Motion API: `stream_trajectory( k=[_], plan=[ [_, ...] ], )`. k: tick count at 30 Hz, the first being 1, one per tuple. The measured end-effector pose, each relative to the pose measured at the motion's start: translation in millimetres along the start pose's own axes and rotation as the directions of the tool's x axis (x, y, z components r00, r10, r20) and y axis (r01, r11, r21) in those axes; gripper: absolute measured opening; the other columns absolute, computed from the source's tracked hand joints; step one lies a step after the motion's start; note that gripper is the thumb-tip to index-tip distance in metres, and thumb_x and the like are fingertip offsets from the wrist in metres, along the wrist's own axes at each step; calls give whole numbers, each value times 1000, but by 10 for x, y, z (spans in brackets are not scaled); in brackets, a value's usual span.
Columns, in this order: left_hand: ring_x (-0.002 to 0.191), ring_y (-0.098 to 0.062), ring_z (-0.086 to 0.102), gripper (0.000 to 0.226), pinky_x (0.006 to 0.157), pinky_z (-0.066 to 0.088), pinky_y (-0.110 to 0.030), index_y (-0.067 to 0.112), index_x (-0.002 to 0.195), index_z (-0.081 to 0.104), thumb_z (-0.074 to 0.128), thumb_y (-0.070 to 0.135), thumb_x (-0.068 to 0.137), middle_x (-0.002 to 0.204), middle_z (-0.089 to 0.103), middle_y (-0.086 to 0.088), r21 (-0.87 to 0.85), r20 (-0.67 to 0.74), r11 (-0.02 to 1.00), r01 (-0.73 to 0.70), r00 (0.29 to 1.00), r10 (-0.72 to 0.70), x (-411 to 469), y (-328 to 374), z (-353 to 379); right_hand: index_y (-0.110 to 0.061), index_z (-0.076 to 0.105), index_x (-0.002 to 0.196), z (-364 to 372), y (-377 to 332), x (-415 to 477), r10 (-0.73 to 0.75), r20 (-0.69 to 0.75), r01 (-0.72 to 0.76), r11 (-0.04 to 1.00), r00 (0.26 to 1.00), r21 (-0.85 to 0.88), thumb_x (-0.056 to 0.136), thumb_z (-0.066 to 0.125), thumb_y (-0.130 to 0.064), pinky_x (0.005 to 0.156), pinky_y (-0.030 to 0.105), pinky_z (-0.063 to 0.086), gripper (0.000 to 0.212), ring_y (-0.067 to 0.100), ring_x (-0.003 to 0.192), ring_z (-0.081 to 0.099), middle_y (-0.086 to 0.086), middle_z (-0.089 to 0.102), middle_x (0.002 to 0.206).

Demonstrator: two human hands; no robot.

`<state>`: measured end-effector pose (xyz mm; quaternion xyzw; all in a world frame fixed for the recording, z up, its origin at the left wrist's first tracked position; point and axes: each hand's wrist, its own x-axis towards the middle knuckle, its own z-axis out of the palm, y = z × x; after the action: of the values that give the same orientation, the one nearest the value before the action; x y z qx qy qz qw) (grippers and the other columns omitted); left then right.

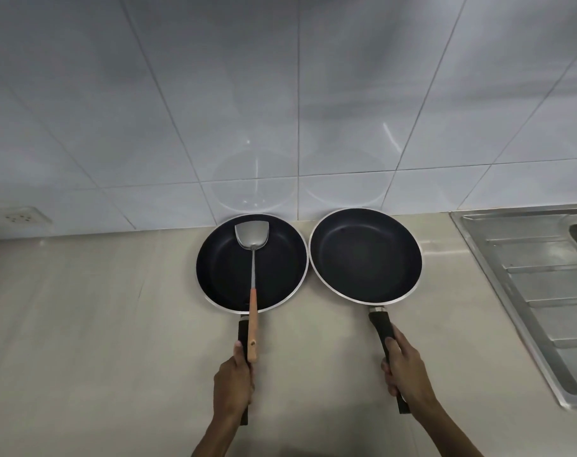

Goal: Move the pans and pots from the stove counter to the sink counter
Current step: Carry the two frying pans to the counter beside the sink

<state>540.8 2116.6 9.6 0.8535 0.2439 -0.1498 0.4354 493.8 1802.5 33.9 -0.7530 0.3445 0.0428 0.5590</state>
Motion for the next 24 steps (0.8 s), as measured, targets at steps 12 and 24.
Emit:
stream_trajectory(
  k=[12, 24],
  plan=[
    [41, -21, 57, 79, 53, 49, -34, 10, 52, 57, 22, 59, 103, 43, 59, -4, -46, 59, 999, -9, 998, 12, 43, 31, -36, -28, 56, 134, 0, -79, -9, -42, -7, 42, 995, 999, -91, 107, 42, -33, 37, 27, 39, 30, 17, 39, 40, 11, 49, 58],
    [49, -29, 58, 77, 56, 49, -38, 3, 64, 61, 25, 58, 104, 53, 62, -13, -136, 107, 991, 9, 994, 5, -42, 110, -122, -18, 59, 116, -48, -180, -35, 54, 40, -51, 996, 998, -76, 105, 42, -40, 40, 31, 46, 30, 21, 39, 51, 14, 67, 67]
  ],
)
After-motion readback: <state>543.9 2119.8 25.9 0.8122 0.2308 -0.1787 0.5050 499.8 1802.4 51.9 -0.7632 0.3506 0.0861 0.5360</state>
